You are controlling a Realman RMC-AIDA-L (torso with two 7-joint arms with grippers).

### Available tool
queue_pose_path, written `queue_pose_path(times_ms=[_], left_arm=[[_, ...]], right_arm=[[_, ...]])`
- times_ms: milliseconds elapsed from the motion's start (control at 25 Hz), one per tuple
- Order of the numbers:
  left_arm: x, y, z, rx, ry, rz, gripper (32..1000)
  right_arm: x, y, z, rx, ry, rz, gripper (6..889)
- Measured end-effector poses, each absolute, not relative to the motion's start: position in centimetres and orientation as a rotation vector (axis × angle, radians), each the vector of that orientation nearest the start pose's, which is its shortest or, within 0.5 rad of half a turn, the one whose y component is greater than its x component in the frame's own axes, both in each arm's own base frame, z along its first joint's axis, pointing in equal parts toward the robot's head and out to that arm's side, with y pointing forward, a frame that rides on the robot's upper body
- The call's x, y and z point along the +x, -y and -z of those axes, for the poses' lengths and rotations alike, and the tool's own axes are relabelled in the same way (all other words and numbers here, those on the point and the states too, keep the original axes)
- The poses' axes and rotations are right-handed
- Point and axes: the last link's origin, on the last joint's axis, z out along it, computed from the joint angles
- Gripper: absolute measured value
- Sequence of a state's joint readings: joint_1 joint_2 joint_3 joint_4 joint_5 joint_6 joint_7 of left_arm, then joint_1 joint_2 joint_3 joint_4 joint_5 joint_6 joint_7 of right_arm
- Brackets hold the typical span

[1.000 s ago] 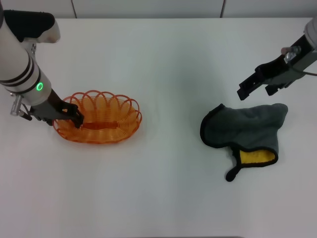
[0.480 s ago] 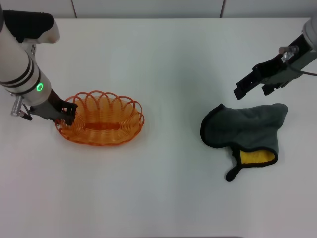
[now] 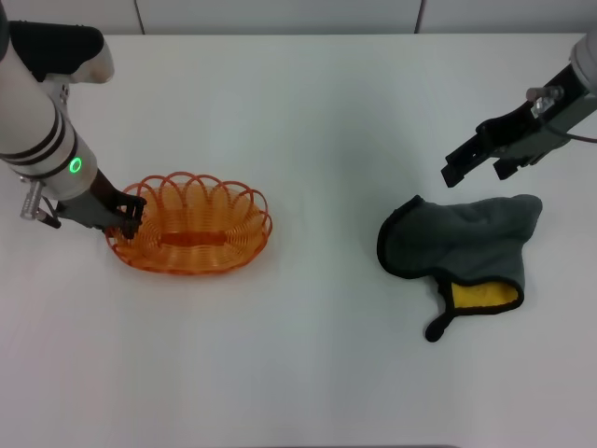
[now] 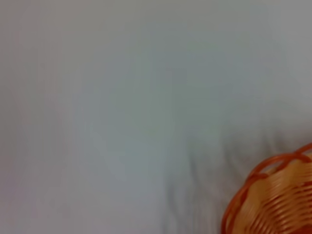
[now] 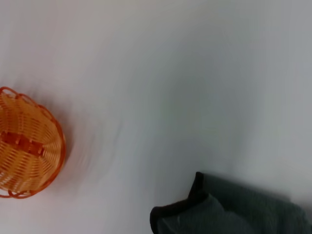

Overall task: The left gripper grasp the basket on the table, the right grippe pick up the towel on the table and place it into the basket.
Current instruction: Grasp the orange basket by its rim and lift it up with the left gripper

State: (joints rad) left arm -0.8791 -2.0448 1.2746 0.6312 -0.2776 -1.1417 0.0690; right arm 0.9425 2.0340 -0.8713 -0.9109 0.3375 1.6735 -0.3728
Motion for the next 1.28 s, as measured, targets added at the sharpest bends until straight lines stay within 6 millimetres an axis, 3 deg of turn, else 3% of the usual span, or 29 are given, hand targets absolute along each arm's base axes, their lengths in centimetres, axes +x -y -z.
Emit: queue_pose_path(times_ms=[680,960,1280], left_arm=[[-21.5,-41.4,0.8,-2.004,1.479,-0.476,121],[-18.9,-41.2,-1.1,-2.042,1.428,-0.423,85],[-15.9,-40.5,-1.8,-2.125,1.388,-0.359,77]], right_arm=[[19.6,-40.2,-2.8,-2.278,-1.638,0.446,814],[20.2,-40.2,-2.2,-2.286,-1.637,0.454,814],[20.4,-40.3,-2.1,-2.286,-1.632,0.45,813]])
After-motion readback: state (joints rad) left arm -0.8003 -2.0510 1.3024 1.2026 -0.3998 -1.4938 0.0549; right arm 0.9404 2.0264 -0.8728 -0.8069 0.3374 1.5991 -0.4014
